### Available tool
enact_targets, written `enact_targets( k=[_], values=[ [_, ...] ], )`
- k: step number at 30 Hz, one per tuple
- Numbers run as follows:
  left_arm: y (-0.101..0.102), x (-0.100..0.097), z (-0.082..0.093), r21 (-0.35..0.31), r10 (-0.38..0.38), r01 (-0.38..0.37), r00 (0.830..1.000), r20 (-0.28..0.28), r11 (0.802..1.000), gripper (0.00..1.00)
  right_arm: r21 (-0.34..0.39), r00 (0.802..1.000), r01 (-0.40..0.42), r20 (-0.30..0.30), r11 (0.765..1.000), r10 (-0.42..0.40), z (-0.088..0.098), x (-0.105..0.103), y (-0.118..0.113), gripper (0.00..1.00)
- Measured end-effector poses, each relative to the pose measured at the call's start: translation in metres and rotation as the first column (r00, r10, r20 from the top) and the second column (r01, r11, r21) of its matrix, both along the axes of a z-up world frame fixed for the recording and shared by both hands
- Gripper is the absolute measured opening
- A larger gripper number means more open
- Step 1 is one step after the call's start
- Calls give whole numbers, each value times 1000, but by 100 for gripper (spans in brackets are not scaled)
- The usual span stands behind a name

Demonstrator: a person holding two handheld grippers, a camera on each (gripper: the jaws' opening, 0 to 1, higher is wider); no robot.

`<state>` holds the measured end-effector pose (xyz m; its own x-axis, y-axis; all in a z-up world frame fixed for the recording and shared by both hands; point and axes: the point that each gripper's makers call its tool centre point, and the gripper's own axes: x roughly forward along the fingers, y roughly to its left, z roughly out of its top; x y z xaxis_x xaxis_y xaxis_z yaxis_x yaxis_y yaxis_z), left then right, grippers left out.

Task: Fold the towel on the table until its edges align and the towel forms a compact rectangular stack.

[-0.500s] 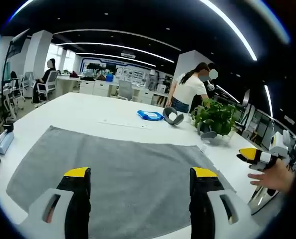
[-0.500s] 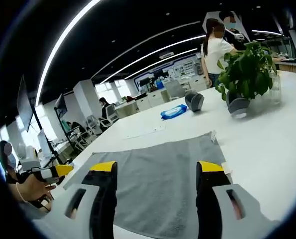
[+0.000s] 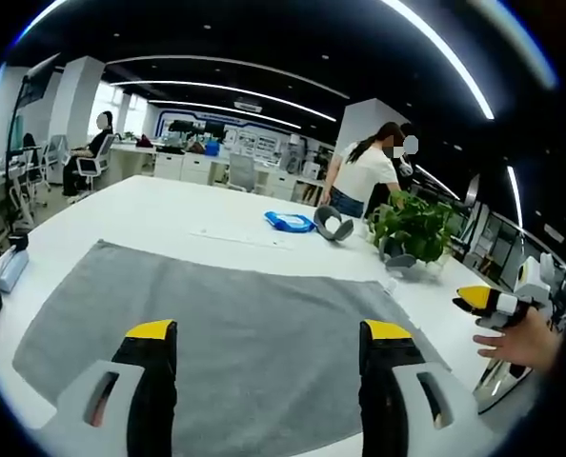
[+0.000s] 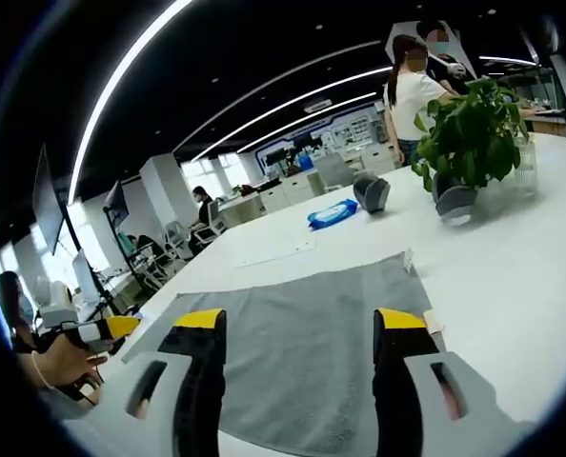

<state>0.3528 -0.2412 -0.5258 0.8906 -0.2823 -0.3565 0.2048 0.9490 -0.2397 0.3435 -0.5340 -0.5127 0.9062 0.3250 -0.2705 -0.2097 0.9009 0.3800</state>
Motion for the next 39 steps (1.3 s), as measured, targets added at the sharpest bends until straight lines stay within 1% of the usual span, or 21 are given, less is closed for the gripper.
enact_targets(
  k=[9,20,29,34,36,39],
  values=[
    [0,0,1,-4,-1,1,1000,0,1000,79,-1,1000,0,2,1000,0,0,0,0,61],
    [-1,0,0,-9,-7,7,1000,-4,1000,77,-23,1000,-6,-7,1000,6,-2,-2,1,59],
    [0,0,-1,-15,-3,3,1000,-10,1000,76,-41,1000,-7,-7,999,6,-4,1,0,55],
    [-2,-1,-2,-19,-14,14,1000,-17,1000,71,-39,1000,10,-21,999,-11,-4,13,-9,53],
    [-4,-1,-3,-16,-26,25,999,-23,1000,70,-23,999,35,-1,999,-35,4,20,-16,53],
    [-5,-2,-4,-5,-32,32,999,-22,999,69,-32,998,66,16,997,-66,11,33,-29,51]
  ],
)
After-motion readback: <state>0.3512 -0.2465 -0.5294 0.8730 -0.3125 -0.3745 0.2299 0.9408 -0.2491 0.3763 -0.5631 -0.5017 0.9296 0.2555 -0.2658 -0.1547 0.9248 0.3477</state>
